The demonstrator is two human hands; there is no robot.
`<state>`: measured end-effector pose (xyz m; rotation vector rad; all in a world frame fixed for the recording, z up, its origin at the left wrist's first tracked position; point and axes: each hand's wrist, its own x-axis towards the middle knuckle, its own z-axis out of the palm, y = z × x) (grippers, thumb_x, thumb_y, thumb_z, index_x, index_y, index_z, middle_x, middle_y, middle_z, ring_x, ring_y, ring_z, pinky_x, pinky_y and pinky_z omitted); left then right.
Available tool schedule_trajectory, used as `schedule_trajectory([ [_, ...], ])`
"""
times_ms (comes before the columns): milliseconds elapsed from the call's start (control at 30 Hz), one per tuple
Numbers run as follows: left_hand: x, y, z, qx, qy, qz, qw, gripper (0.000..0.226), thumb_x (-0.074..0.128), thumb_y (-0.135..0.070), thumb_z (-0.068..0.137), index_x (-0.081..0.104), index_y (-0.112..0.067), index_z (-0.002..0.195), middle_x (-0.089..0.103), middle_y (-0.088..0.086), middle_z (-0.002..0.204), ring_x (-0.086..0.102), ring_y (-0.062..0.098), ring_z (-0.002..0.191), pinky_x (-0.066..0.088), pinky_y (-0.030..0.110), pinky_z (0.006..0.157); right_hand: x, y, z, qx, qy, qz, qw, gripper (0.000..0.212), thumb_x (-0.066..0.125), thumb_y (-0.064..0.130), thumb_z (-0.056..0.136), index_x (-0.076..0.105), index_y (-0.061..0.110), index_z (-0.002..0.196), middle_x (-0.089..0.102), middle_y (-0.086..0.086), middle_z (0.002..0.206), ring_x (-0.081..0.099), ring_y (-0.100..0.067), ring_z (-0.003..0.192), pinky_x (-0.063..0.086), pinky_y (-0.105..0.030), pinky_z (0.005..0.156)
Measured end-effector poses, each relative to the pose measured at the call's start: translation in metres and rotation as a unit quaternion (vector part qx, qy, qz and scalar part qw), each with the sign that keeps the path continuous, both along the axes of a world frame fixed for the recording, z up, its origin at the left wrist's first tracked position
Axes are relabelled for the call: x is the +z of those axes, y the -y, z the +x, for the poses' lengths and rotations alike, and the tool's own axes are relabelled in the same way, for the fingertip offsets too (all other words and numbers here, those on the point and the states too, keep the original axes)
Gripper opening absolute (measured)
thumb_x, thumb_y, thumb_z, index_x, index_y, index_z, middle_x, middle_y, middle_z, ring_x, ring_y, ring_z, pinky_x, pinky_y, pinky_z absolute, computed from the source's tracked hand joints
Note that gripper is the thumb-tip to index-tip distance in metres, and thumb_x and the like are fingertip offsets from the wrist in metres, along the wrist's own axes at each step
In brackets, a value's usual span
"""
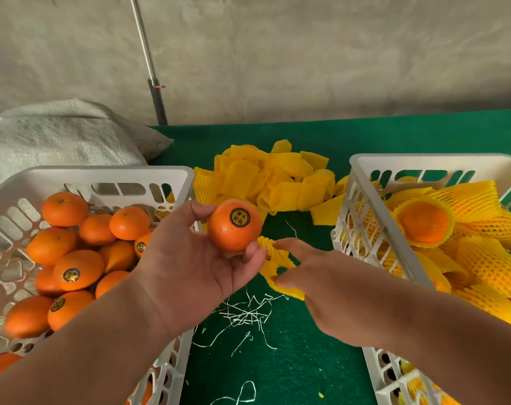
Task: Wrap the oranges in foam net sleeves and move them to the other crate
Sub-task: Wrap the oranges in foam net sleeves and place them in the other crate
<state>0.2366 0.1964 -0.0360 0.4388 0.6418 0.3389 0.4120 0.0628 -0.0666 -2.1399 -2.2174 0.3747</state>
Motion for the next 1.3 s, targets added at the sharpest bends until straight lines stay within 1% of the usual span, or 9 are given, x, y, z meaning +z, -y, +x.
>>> schedule_trajectory([
  [100,0.0,0.001,0.0,0.008,0.003,0.002,1.0,0.05,0.059,-0.041,0.094,0.065,-0.001,0.125,0.069,0.021,0.105,0.064,0.029,0.079,0.062,0.041,0.066,-0.002,0.001,-0.004,0.011,-0.01,-0.009,1.0,0.034,0.059,0.008,0.094,0.062,0.029,0.12,0.026,0.007,0.146,0.055,-0.011,0.065,0.026,-0.02,0.05],
  [333,-0.002,0.006,0.005,0.008,-0.031,0.104,0.994,0.05,0.061,-0.037,0.093,0.066,-0.001,0.127,0.071,0.023,0.11,0.069,0.033,0.084,0.061,0.047,0.085,-0.005,-0.002,-0.01,-0.036,-0.146,0.042,0.988,0.044,0.056,0.01,0.097,0.051,0.027,0.137,0.048,0.012,0.132,0.054,0.005,0.079,0.044,-0.017,0.06],
  [633,-0.005,0.016,0.014,0.052,-0.099,0.253,0.961,0.064,0.08,-0.023,0.07,0.062,-0.015,0.131,0.074,0.013,0.12,0.074,0.045,0.097,0.055,0.054,0.098,0.001,-0.006,-0.006,-0.122,-0.227,0.156,0.953,0.055,0.064,0.019,0.091,0.047,0.032,0.141,0.035,0.028,0.14,0.055,-0.001,0.067,0.049,-0.021,0.065],
  [767,-0.008,0.022,0.015,-0.036,-0.188,0.434,0.88,0.034,0.087,-0.036,0.074,0.079,-0.027,0.106,0.079,0.002,0.105,0.077,0.024,0.097,0.06,0.041,0.092,0.003,-0.006,-0.006,-0.128,-0.199,0.203,0.95,0.066,0.067,0.027,0.091,0.035,0.04,0.147,0.021,0.03,0.156,0.044,0.021,0.095,0.037,0.005,0.074],
  [833,-0.008,0.025,0.011,-0.08,-0.232,0.553,0.797,0.042,0.074,-0.064,0.074,0.076,-0.041,0.109,0.078,-0.009,0.103,0.075,0.013,0.096,0.056,0.033,0.088,0.005,-0.006,-0.007,-0.121,-0.174,0.215,0.953,0.074,0.068,0.031,0.092,0.025,0.042,0.151,0.009,0.032,0.161,0.023,0.023,0.115,0.029,0.012,0.075],
  [900,-0.008,0.023,0.009,-0.061,-0.266,0.602,0.75,0.053,0.068,-0.077,0.07,0.072,-0.045,0.111,0.077,-0.014,0.099,0.074,0.006,0.091,0.053,0.029,0.082,0.007,-0.005,-0.01,-0.108,-0.152,0.217,0.958,0.075,0.068,0.031,0.092,0.025,0.04,0.153,0.005,0.034,0.163,0.029,0.019,0.116,0.031,0.008,0.073],
  [967,-0.008,0.022,0.009,-0.074,-0.256,0.593,0.759,0.055,0.069,-0.076,0.07,0.071,-0.044,0.115,0.077,-0.012,0.103,0.074,0.009,0.094,0.054,0.034,0.086,0.011,-0.003,-0.013,-0.1,-0.142,0.212,0.961,0.071,0.068,0.029,0.091,0.031,0.038,0.15,0.006,0.034,0.164,0.051,0.014,0.089,0.035,0.002,0.068],
  [1100,-0.009,0.02,0.012,-0.096,-0.196,0.515,0.829,0.047,0.071,-0.044,0.075,0.072,-0.034,0.121,0.075,0.004,0.11,0.074,0.022,0.098,0.059,0.049,0.094,0.014,-0.002,-0.014,-0.11,-0.128,0.196,0.966,0.074,0.069,0.03,0.092,0.027,0.039,0.152,-0.002,0.036,0.163,0.048,0.016,0.067,0.035,-0.001,0.058],
  [1300,-0.004,0.022,0.011,-0.059,-0.257,0.605,0.751,0.043,0.075,-0.062,0.067,0.07,-0.049,0.109,0.077,-0.002,0.082,0.074,0.015,0.075,0.061,0.047,0.081,0.019,-0.001,-0.018,-0.087,-0.136,0.192,0.968,0.074,0.069,0.03,0.092,0.027,0.039,0.153,-0.004,0.036,0.163,0.054,0.005,0.101,0.04,-0.004,0.074],
])
